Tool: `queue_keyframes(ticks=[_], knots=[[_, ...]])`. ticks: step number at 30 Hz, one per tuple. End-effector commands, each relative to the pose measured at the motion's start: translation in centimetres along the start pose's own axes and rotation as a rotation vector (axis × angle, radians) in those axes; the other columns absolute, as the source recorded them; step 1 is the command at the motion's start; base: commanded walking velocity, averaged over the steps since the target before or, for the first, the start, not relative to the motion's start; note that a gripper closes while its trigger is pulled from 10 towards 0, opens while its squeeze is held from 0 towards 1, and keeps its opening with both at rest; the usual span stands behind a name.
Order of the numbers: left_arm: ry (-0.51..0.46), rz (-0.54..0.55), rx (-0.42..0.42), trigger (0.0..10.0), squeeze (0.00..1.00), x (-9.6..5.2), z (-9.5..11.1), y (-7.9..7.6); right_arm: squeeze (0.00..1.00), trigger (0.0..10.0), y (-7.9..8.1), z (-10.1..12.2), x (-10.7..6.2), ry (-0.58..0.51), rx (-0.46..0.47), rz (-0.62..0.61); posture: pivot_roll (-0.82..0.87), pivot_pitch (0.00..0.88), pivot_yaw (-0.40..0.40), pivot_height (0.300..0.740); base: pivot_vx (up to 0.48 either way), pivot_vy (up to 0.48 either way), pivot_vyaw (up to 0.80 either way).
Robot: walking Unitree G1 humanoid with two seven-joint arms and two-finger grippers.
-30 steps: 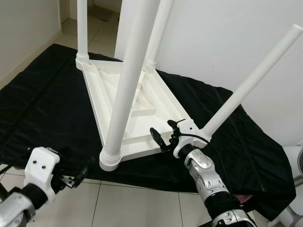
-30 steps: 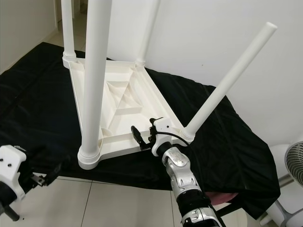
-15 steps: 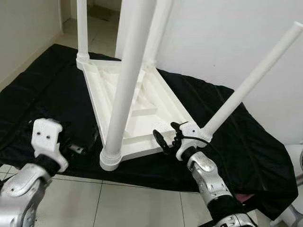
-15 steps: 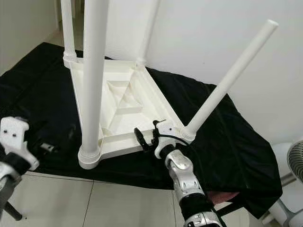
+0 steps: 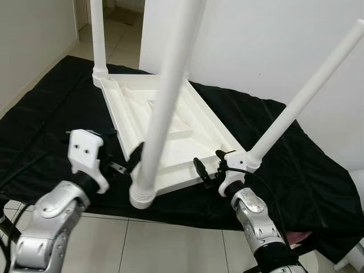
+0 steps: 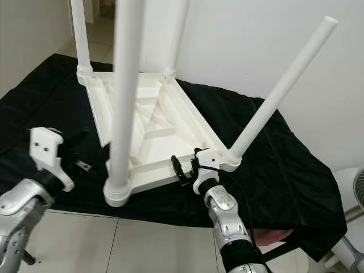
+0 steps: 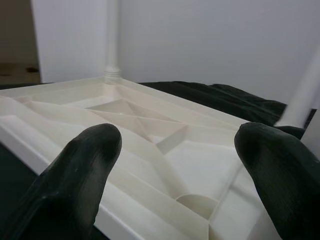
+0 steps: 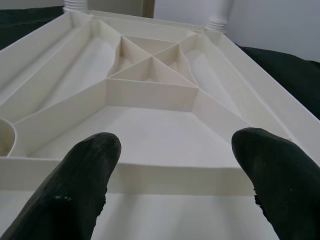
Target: Building children table
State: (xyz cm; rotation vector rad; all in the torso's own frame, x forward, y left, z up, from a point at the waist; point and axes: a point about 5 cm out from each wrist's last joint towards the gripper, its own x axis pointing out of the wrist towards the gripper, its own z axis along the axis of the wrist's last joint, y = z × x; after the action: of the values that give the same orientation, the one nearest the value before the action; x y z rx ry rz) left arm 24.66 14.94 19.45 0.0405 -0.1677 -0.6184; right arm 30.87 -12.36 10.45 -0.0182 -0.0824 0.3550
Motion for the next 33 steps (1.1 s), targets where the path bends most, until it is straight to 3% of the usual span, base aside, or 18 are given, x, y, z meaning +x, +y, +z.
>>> queue_keyframes(ticks=[1, 2, 3, 7, 10, 12, 15, 19, 28, 33], knots=[[-0.029, -0.218, -0.031, 10.0, 0.00, 0.9, 0.4, -2.4, 0.00, 10.0, -0.6, -0.3, -0.4, 0.011, -0.002, -0.052, 0.08, 0.000, -0.152, 0.740, 0.000, 0.000, 0.00], [-0.029, -0.218, -0.031, 10.0, 0.00, 0.9, 0.4, -2.4, 0.00, 10.0, -0.6, -0.3, -0.4, 0.011, -0.002, -0.052, 0.08, 0.000, -0.152, 0.740, 0.000, 0.000, 0.00], [-0.036, -0.291, -0.044, 10.0, 0.00, 1.6, 0.5, -3.4, 0.00, 10.0, -0.8, -0.2, -0.2, 0.005, -0.011, -0.093, 0.08, 0.000, -0.149, 0.740, 0.000, 0.000, 0.00], [-0.037, -0.337, -0.052, 10.0, 0.00, 2.1, 0.4, -3.9, 0.00, 10.0, -1.2, 0.0, 0.0, 0.002, -0.021, -0.135, 0.08, 0.000, -0.146, 0.740, 0.000, 0.000, 0.00], [-0.042, -0.413, -0.068, 10.0, 0.00, 2.6, 0.6, -5.0, 0.00, 10.0, -2.3, 0.0, 0.3, 0.020, -0.049, -0.225, 0.07, 0.000, -0.143, 0.740, 0.000, 0.000, 0.00], [-0.037, -0.479, -0.126, 10.0, 0.00, 3.1, 0.6, -6.0, 0.00, 10.0, -3.6, -0.3, 0.3, 0.062, -0.083, -0.340, 0.07, 0.000, -0.134, 0.740, 0.000, 0.000, 0.00], [-0.041, -0.505, -0.137, 10.0, 0.00, 3.3, 0.6, -6.4, 0.00, 10.0, -4.1, -0.4, 0.2, 0.077, -0.093, -0.377, 0.07, 0.000, -0.134, 0.740, 0.000, 0.000, 0.00], [-0.056, -0.570, -0.141, 10.0, 0.00, 3.9, 0.7, -7.6, 0.00, 10.0, -6.1, -0.8, -0.2, 0.128, -0.121, -0.554, 0.05, 0.000, -0.120, 0.740, 0.000, 0.000, 0.00], [-0.049, -0.589, -0.155, 10.0, 0.00, 4.2, 0.5, -7.8, 0.00, 10.0, -6.6, -1.3, -0.2, 0.162, -0.085, -0.658, 0.04, 0.000, -0.106, 0.740, 0.000, 0.000, 0.00], [-0.005, -0.531, -0.099, 10.0, 0.00, 4.2, -0.5, -6.2, 0.00, 10.0, -6.4, -1.9, 0.4, 0.191, -0.004, -0.722, 0.04, 0.000, -0.096, 0.740, 0.000, 0.000, 0.00]])
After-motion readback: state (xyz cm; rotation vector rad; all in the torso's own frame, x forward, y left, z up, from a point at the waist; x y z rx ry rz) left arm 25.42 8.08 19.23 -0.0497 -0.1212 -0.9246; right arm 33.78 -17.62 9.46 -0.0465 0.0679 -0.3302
